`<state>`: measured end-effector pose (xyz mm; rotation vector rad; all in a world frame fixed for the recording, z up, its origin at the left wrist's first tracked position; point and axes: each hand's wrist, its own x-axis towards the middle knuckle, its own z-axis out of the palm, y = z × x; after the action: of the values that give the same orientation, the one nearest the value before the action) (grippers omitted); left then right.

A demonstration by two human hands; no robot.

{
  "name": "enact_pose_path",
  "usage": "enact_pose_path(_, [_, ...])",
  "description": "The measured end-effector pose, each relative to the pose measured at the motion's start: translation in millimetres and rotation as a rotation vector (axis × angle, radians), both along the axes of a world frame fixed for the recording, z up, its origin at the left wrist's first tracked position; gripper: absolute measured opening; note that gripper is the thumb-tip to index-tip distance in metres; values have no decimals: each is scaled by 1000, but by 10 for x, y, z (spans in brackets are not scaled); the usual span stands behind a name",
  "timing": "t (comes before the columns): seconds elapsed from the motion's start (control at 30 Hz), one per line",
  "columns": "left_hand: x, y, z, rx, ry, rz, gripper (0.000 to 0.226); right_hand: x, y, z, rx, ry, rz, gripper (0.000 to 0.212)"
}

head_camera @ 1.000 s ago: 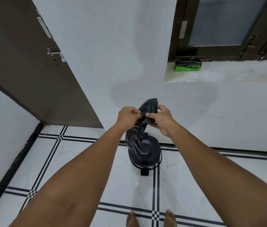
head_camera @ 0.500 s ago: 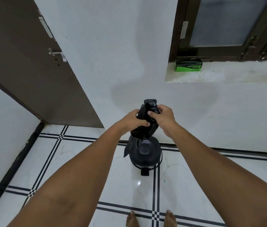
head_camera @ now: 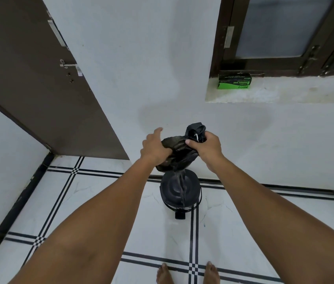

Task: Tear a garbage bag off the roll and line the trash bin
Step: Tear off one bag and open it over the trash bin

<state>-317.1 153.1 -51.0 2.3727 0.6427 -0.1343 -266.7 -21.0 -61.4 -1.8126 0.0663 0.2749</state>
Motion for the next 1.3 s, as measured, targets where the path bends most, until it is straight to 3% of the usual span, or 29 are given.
enact_pose_path(0.07, [0,-73,14,153,-13,-194,84,-17,28,23,4,4,66,31])
enact_pose_path(0.2, [42,-71,30,105,-6,-221,17,-39,33,48,46,21,117,35])
enact_pose_path(0.3, [2,-4,10,132,-50,-43,16,-51,-25,86,103,37,147,41])
enact_pose_path(0.4, [-28,117,-3,38,-34,215,25,-47,-113,71,128,59,138,46])
enact_pose_path(0.5, [-64,223,-14,-189,-106,459,22,-22,-184,-2,71,35,55,33])
enact_pose_path(0.57, [-103,234,-14,-253,-192,478,11,-15,-203,-41,6,5,-9,22])
enact_pose_path(0.7, [-121,121,-2,-400,-108,81,81,-16,-174,-42,20,34,19,20])
enact_pose_path(0.77, [-87,46,-9,-437,-5,-14,96,-29,-126,-19,62,64,69,16])
enact_pose_path(0.83, [-57,6,-45,-367,80,-60,78,-59,-79,36,83,80,102,13])
enact_pose_path(0.93, [-49,30,-146,-83,126,-70,24,-70,-96,71,91,125,150,25])
enact_pose_path(1.03, [-92,148,-179,-74,94,194,28,-54,-210,68,96,232,302,42])
enact_pose_path(1.1, [-108,208,-154,-224,61,375,32,-40,-260,60,17,293,410,46])
enact_pose_path(1.2, [-84,259,-118,-573,-4,592,35,7,-243,-32,-415,232,523,41])
enact_pose_path(1.3, [25,72,-32,-721,-211,750,39,-13,-107,16,-679,62,421,18])
